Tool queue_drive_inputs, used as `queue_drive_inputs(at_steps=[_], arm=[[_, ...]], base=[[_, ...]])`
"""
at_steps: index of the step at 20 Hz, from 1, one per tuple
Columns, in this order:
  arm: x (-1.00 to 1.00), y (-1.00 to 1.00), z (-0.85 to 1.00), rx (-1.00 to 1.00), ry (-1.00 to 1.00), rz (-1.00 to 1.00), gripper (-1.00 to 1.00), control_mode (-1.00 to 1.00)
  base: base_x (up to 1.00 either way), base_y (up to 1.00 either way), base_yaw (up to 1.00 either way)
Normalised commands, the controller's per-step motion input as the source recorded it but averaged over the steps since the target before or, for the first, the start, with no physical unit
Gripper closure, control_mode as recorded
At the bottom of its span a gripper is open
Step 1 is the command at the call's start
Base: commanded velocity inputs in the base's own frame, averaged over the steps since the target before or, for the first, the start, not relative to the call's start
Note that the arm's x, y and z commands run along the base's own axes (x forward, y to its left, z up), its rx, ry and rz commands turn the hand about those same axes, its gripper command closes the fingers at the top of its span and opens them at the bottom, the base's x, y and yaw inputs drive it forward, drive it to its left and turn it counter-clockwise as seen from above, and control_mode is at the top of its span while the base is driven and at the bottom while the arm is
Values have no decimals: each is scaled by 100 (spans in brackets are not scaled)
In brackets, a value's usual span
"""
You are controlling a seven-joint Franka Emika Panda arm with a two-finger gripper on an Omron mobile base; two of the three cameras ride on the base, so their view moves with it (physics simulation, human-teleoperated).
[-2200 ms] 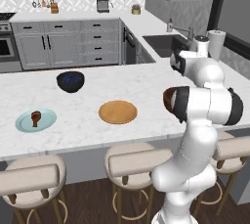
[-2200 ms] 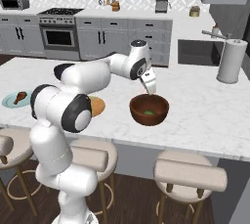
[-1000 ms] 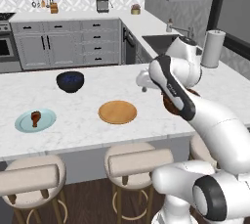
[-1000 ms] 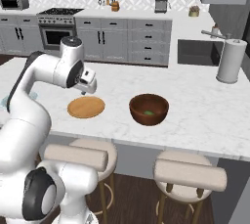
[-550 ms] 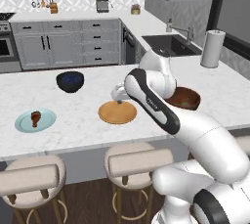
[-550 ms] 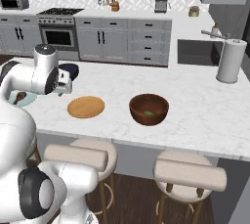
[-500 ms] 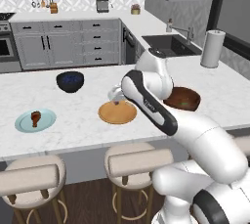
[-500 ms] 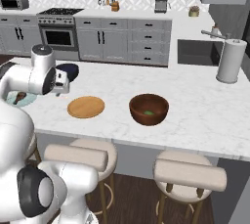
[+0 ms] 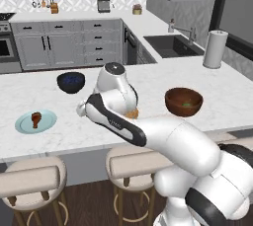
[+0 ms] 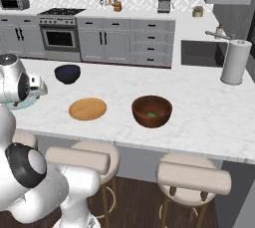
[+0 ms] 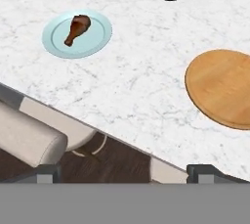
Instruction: Pick the chicken drumstick and avocado from their plates and place them in the bowl. Then put the bowl in the fridge.
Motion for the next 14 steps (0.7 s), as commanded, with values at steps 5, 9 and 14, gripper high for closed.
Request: queue_drive_inputs(at_steps=[5,9,14], arm=[[57,100,-20,-15,-4,-2,-100,-100],[71,100,3,0,-1,-18,-100,-100],[20,33,-2,0,7,-4,-100,-100]], base=[[0,0,0],[0,0,0],[0,0,0]])
